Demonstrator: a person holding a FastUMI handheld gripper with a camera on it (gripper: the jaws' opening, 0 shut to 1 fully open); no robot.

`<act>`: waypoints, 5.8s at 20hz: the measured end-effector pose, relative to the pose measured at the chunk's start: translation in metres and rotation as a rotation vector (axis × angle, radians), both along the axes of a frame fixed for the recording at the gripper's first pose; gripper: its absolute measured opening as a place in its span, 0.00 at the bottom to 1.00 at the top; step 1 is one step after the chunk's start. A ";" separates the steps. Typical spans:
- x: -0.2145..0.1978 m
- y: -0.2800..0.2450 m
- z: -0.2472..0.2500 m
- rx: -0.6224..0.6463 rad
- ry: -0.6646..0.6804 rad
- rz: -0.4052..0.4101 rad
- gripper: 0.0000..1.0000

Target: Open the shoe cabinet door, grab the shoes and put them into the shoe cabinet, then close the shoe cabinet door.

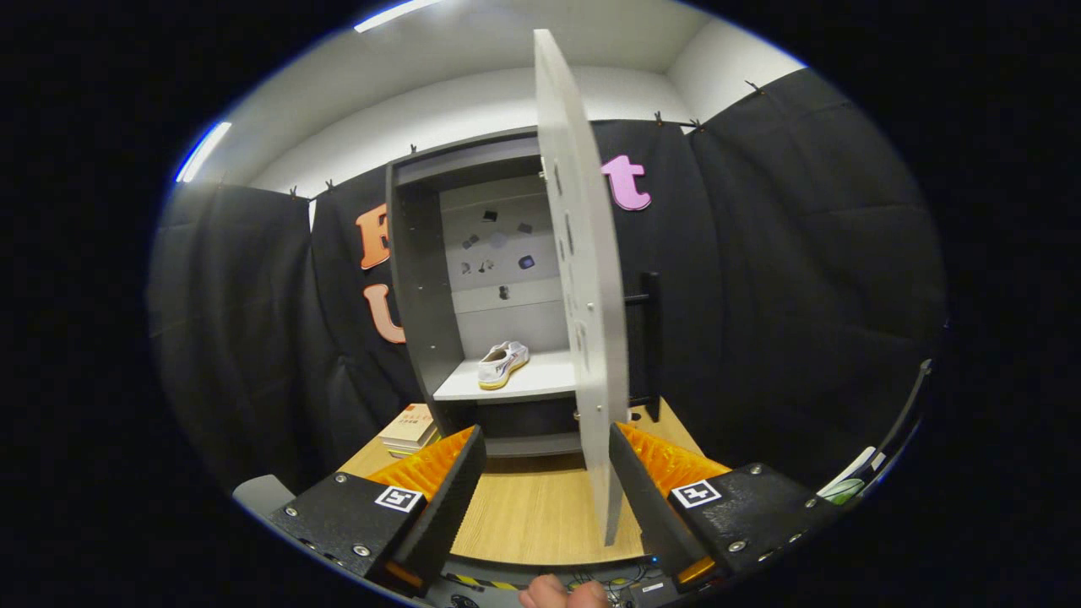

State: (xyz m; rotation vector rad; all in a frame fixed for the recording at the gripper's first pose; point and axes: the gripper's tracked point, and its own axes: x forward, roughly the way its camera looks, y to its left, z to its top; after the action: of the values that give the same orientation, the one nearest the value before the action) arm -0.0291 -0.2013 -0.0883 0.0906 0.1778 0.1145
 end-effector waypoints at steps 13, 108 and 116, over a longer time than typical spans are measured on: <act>0.050 -0.096 0.011 -0.005 -0.058 -0.139 0.92; 0.217 0.288 0.005 -0.009 0.033 0.068 0.90; 0.127 0.264 0.028 -0.040 -0.001 0.012 0.90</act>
State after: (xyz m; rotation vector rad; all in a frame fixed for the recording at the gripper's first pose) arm 0.0977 0.0631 -0.0606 0.0500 0.1794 0.1226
